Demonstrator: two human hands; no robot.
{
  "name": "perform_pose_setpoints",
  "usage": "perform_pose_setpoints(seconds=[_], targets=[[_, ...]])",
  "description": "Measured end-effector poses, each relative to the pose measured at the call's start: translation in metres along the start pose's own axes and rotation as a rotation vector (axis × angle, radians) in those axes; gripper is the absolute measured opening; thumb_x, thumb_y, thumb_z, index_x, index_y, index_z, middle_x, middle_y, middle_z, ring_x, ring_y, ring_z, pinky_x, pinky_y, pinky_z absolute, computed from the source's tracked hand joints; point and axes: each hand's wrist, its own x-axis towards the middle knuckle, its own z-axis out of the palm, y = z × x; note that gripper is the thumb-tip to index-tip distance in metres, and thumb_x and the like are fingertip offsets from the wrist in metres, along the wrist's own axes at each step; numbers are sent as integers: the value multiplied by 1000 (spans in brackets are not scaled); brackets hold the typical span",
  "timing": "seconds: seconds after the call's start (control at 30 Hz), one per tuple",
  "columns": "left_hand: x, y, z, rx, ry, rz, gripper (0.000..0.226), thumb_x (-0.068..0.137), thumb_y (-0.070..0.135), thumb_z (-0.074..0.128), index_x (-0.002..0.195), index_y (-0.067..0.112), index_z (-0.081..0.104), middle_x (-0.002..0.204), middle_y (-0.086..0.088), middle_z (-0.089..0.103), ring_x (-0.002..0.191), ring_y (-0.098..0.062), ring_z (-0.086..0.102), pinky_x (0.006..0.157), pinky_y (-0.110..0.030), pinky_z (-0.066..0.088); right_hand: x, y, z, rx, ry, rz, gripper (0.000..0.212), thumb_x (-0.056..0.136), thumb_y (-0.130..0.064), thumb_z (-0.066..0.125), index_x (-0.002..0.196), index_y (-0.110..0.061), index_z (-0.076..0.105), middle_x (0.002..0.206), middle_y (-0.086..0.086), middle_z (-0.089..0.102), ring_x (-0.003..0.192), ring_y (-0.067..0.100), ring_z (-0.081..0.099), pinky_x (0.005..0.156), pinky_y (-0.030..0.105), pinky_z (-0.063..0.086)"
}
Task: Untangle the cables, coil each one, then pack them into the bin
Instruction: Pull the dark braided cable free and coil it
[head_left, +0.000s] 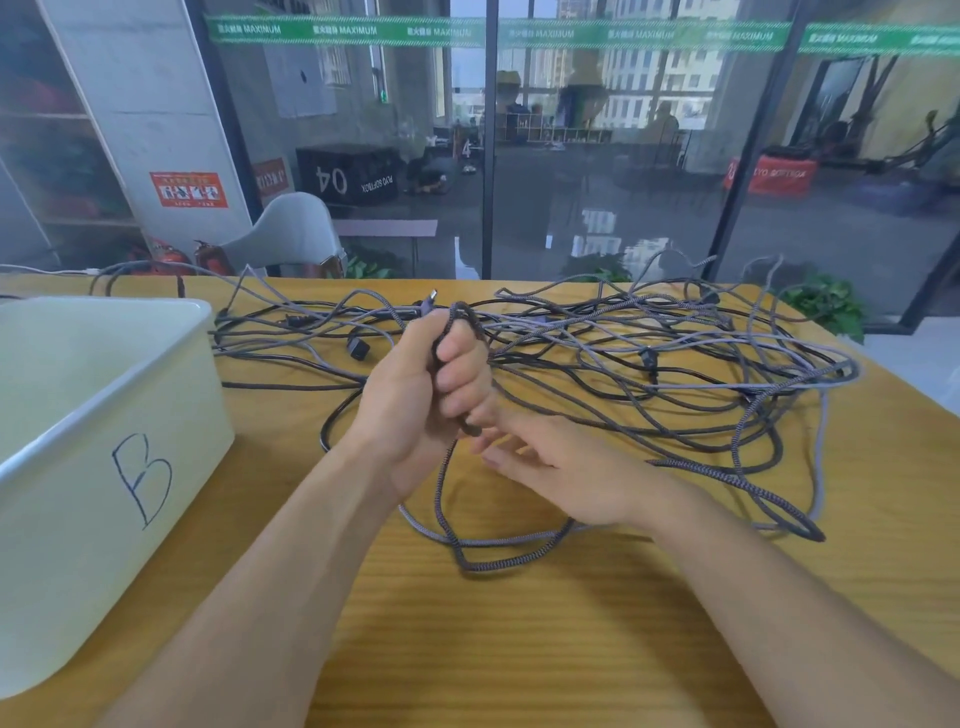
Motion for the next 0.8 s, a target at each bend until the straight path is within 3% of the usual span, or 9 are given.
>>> perform_pose_setpoints(seconds=[0.1,0.2,0.3,0.37,0.47,0.63,0.8], targets=[[-1,3,0,-8,28,6,50,109,27,32,59,25,32,51,8,17,44,-10,13,48,-30,13,6,9,-1,-169,134,52,4,106,-38,55,109,-40,53,114,-15,55,108,5,53,91,30,47],[-3,6,1,-27,30,0,49,106,26,32,58,25,28,49,9,17,46,-12,8,48,-31,10,7,24,-6,-282,208,103,13,101,-44,62,114,-41,61,120,-17,45,120,6,43,92,30,39],[-5,9,0,-52,3,-18,46,104,26,32,59,26,24,47,10,18,45,-12,5,48,-31,8,9,26,1,8,127,80,41,104,-42,59,143,-39,50,135,-21,46,128,1,45,107,30,40],[-5,9,0,-49,-8,-22,47,104,27,33,57,26,26,46,10,18,45,-12,5,47,-31,8,15,18,11,169,87,31,43,106,-38,56,147,-38,46,140,-16,51,133,3,48,113,37,42],[-5,8,2,-27,3,-37,51,105,27,32,54,25,30,47,9,17,45,-12,7,48,-31,8,20,10,13,236,130,-32,25,105,-34,56,130,-34,61,130,-14,64,127,8,57,113,47,44],[-4,9,-1,98,40,-17,51,107,27,32,56,25,30,50,8,16,46,-12,11,51,-32,9,9,11,-19,58,248,11,5,99,-30,68,104,-27,68,107,-17,70,111,2,62,110,41,46],[-4,9,4,211,93,10,53,109,29,33,56,25,31,52,7,17,47,-13,12,53,-33,10,-8,-1,-47,-173,350,-43,14,87,-39,77,89,-29,69,96,-14,69,97,8,63,93,42,50]])
